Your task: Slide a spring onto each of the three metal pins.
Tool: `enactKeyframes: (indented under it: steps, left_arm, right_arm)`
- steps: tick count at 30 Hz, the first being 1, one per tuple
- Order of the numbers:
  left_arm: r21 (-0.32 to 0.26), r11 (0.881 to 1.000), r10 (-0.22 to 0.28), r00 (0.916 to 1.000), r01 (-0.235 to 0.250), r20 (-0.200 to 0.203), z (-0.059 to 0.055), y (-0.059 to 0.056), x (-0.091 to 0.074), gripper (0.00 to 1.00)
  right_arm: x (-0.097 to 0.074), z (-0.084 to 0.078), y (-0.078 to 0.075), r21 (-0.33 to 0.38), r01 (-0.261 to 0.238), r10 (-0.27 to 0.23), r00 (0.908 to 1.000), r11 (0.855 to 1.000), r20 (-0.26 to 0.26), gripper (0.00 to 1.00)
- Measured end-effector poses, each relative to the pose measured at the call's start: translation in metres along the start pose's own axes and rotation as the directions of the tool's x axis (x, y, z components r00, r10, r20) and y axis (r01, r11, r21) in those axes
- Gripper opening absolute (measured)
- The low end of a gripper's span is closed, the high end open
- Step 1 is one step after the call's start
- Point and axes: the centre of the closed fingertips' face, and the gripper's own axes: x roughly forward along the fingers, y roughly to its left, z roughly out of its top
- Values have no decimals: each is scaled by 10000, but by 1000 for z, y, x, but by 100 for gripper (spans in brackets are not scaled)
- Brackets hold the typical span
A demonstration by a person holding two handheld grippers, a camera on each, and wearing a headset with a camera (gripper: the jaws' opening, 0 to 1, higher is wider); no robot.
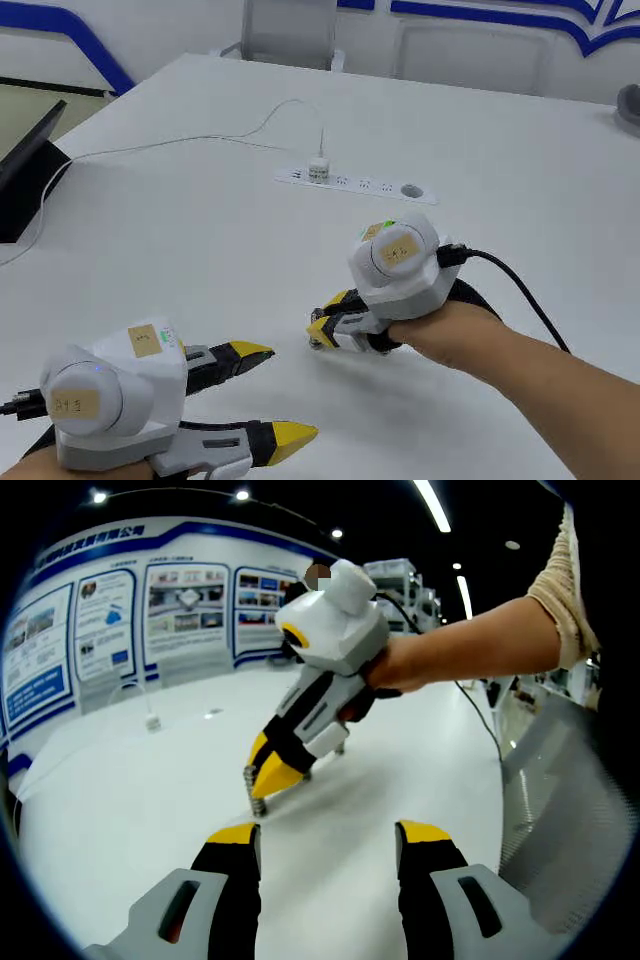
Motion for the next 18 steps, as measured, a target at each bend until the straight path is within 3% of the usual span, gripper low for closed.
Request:
enactKeyframes:
  steps: [18]
  left_arm:
    - [20, 10000, 84, 9999, -84, 69, 4, 3, 0, 57]
  right_arm:
    - [-36, -2, 6, 211, 457, -470, 9968, 9987, 653, 17]
